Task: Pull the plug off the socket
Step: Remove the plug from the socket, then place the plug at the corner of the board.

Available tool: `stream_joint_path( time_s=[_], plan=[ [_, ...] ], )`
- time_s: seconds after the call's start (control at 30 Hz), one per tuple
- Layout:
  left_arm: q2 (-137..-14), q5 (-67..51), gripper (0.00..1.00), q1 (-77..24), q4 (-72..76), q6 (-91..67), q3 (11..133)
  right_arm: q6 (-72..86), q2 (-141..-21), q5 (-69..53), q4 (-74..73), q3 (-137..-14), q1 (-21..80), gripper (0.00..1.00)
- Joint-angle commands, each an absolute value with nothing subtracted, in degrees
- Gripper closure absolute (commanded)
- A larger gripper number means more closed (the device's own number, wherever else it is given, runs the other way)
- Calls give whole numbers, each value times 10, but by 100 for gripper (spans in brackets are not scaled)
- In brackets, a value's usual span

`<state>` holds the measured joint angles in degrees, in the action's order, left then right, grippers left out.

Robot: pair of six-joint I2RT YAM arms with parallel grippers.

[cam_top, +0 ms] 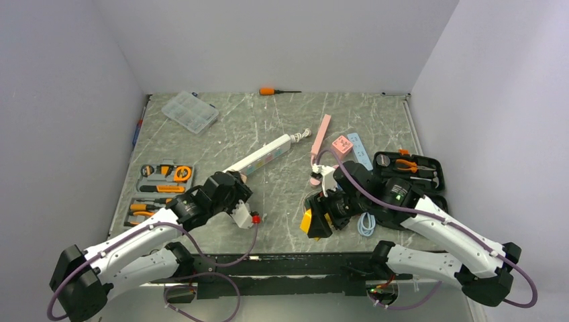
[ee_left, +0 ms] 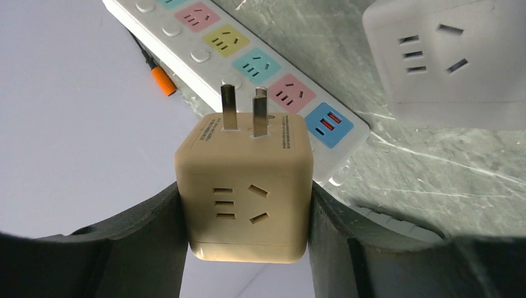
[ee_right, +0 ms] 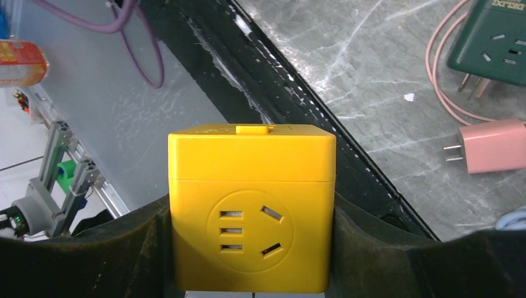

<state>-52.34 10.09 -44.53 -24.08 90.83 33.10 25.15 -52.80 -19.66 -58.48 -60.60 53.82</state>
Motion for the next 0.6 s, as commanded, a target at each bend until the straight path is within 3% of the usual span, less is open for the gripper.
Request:
stream_joint_path(
  time_s=[0.0,0.27,0.57],
  plan=[
    [-526,80,100,-444,-224,872,382,280,-521,-146,-539,-585,539,100],
    [-655,38,100,-497,-312,750,539,328,-527,-31,-505,-573,539,100],
    [-806,39,100,-539,-386,631,618,413,-417,-13,-505,-476,539,100]
  ],
)
